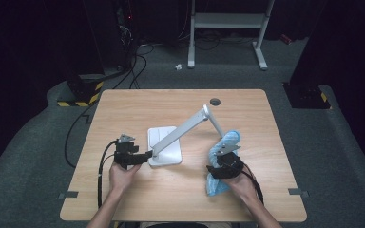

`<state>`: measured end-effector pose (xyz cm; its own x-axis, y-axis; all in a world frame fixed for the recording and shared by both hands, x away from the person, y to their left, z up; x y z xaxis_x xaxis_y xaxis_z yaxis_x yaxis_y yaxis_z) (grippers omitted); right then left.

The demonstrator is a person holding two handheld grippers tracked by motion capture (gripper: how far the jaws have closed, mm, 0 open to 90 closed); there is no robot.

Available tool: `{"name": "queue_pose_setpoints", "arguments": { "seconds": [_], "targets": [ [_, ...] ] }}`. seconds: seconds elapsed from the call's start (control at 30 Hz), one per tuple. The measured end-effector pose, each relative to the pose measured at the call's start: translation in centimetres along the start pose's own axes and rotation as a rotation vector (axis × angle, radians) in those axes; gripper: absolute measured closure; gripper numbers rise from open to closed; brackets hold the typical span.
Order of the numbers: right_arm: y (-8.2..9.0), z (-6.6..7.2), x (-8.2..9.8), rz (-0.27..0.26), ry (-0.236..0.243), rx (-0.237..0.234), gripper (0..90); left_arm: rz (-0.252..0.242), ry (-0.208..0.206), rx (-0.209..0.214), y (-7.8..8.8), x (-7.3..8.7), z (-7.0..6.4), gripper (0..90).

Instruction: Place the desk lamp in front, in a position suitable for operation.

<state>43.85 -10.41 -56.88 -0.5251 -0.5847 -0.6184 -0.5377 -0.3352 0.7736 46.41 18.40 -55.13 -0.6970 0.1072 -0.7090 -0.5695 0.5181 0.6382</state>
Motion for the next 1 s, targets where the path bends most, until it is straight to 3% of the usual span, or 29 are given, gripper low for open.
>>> {"name": "queue_pose_setpoints", "arguments": {
  "seconds": [0.1, 0.2, 0.3, 0.47, 0.67, 0.8, 0.93, 1.0],
  "targets": [
    [-1.3, 0.8, 0.2, 0.021, 0.009, -0.011, 39.1, 0.002, 0.049, 0.002, -0.7, -0.8, 1.2, 30.0],
    [-1.6, 1.4, 0.1, 0.012, 0.035, -0.010, 41.6, 0.028, 0.046, -0.022, -1.6, -1.4, 1.9, 29.8],
    [-1.7, 3.1, -0.4, -0.005, 0.093, -0.050, 47.4, 0.043, 0.050, -0.035, -2.7, -2.0, 2.4, 29.8],
    [-1.9, 5.3, -1.2, -0.027, 0.174, -0.119, 48.6, 0.060, 0.054, -0.022, -4.4, -2.7, 2.4, 29.4],
    [-1.4, 4.9, -1.8, -0.059, 0.146, -0.077, 34.0, 0.074, 0.056, -0.014, -5.5, -2.3, 2.5, 29.1],
    [-1.5, 4.2, -1.2, -0.032, 0.130, -0.064, 28.0, 0.063, 0.059, 0.001, -5.7, -2.3, 2.5, 28.3],
    [-2.2, 3.9, -0.7, -0.003, 0.095, -0.070, 28.3, 0.071, 0.075, 0.051, -5.8, -2.2, 2.1, 32.3],
    [-2.1, 3.7, -0.6, 0.003, 0.078, -0.070, 34.1, 0.084, 0.061, 0.059, -5.7, -2.1, 1.7, 36.6]
  ]
}}
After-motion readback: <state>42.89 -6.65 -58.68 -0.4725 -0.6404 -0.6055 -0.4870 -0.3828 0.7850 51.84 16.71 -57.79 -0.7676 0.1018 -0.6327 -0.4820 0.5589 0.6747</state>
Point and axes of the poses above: each handheld gripper's, and its own axes: y roughly backward along the jaws, x roughly out of its underside, z roughly to its left, the point moved 10 cm from there along -y, roughly forward along the jaws, and after that the axes turned 7 degrees about x, right-handed, at the moved point
